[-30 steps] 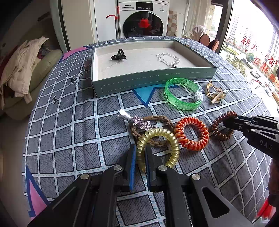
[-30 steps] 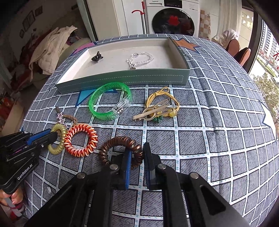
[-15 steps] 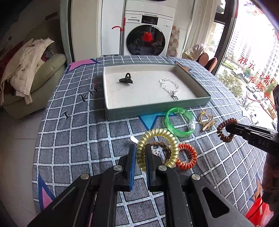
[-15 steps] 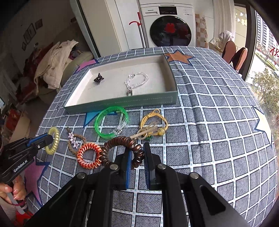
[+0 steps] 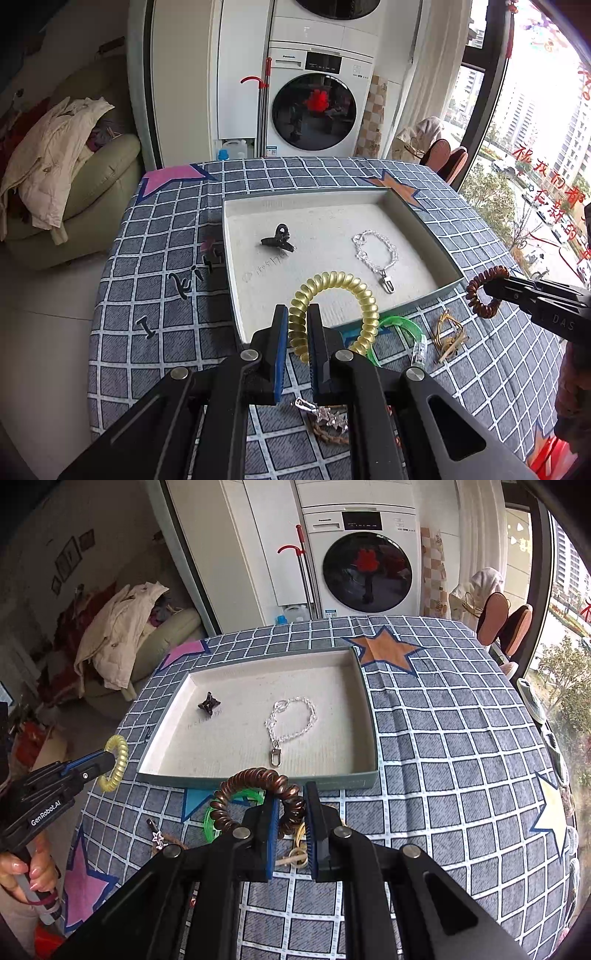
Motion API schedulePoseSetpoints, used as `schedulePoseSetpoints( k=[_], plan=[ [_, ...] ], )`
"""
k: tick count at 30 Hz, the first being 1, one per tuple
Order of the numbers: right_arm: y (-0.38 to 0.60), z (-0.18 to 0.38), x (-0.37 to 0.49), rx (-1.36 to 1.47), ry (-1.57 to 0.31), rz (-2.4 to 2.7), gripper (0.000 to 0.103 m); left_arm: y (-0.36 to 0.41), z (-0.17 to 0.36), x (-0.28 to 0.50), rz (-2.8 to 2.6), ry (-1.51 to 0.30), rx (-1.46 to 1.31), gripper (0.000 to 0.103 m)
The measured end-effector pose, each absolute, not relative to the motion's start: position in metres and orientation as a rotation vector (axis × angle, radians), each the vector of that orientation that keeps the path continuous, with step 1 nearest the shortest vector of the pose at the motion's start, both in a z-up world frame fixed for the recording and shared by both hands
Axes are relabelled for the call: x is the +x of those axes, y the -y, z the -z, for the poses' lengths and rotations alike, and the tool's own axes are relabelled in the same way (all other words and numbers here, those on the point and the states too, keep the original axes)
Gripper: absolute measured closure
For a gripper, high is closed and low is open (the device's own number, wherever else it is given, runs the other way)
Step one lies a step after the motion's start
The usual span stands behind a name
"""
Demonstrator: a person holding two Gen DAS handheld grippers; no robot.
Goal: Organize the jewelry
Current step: 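Carry both coil hair ties into the tray and open both tools to release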
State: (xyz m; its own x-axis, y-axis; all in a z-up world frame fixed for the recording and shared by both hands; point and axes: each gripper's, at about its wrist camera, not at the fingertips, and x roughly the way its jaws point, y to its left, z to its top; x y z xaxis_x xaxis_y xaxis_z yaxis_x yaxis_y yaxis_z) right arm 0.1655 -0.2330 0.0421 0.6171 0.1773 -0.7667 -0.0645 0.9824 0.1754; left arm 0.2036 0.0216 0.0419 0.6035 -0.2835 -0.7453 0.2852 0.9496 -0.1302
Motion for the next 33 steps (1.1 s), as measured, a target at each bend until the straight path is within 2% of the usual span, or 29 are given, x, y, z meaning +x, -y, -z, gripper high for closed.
schedulePoseSetpoints(
  k=[8, 21, 33],
  plan=[
    [0.232, -0.037, 0.218, 0.120, -0.927, -0.126, 0.089, -0.007, -0.024, 0.260, 0.338, -0.951, -0.004, 0.073],
    [0.231, 0.000, 0.296, 0.152, -1.004, -0.062, 0.089, 0.009, 0.025, 0.319, 0.280, -1.064, 0.051, 0.073],
    [0.229, 0.031, 0.322, 0.117, -1.024, 0.030, 0.089, 0.024, 0.040, 0.334, 0.219, -1.020, 0.148, 0.073]
  ],
)
